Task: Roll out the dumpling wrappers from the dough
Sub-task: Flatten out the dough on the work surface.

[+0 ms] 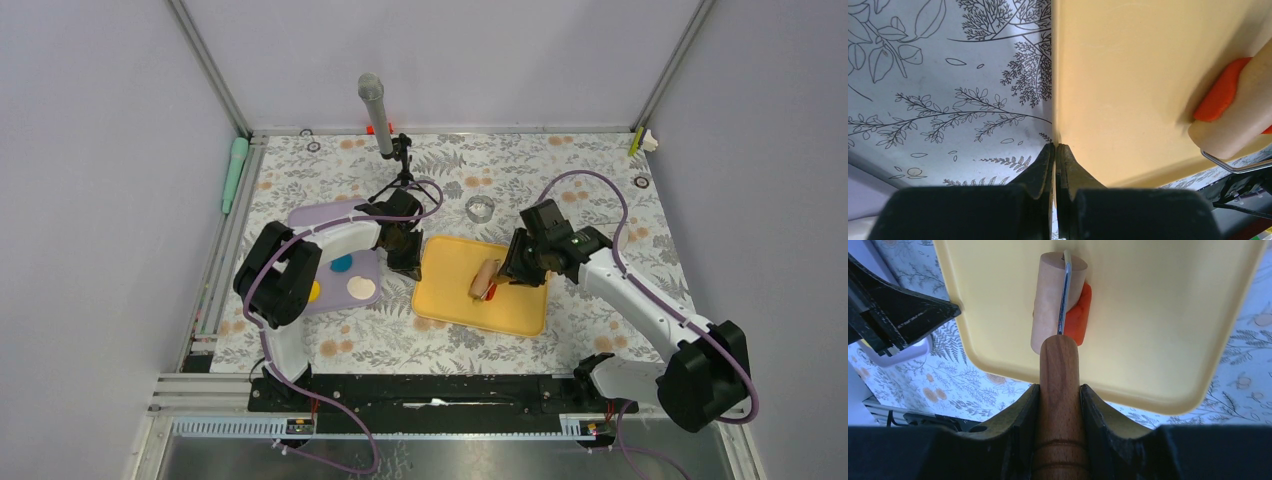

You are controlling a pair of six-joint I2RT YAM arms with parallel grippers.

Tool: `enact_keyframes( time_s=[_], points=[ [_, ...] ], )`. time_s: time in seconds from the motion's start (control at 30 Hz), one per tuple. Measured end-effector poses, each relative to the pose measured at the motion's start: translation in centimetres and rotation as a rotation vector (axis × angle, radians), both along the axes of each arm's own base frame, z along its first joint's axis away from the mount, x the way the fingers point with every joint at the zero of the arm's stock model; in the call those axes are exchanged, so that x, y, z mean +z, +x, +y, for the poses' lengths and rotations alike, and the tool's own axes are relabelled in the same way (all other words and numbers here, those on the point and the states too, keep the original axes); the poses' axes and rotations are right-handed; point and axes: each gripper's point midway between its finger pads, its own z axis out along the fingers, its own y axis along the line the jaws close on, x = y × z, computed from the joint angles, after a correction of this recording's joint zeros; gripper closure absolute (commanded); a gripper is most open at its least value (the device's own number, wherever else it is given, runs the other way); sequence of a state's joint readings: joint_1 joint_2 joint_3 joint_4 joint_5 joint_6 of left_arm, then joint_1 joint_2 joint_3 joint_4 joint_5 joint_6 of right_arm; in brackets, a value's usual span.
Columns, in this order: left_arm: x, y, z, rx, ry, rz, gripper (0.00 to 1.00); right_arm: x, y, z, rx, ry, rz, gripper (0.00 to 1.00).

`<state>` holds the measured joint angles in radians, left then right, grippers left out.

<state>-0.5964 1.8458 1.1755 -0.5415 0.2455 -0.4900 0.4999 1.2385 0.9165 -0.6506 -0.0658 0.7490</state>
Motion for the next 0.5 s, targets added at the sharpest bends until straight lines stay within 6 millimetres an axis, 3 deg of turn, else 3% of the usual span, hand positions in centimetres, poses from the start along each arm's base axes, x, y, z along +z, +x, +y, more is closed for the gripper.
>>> enact_keyframes(
  time_s=[0.5],
  points=[
    [0.0, 0.0, 0.0, 0.000, 0.001, 0.000, 1.00, 0.4, -1.6, -2.5, -0.039, -0.052, 0.035, 1.00]
  ],
)
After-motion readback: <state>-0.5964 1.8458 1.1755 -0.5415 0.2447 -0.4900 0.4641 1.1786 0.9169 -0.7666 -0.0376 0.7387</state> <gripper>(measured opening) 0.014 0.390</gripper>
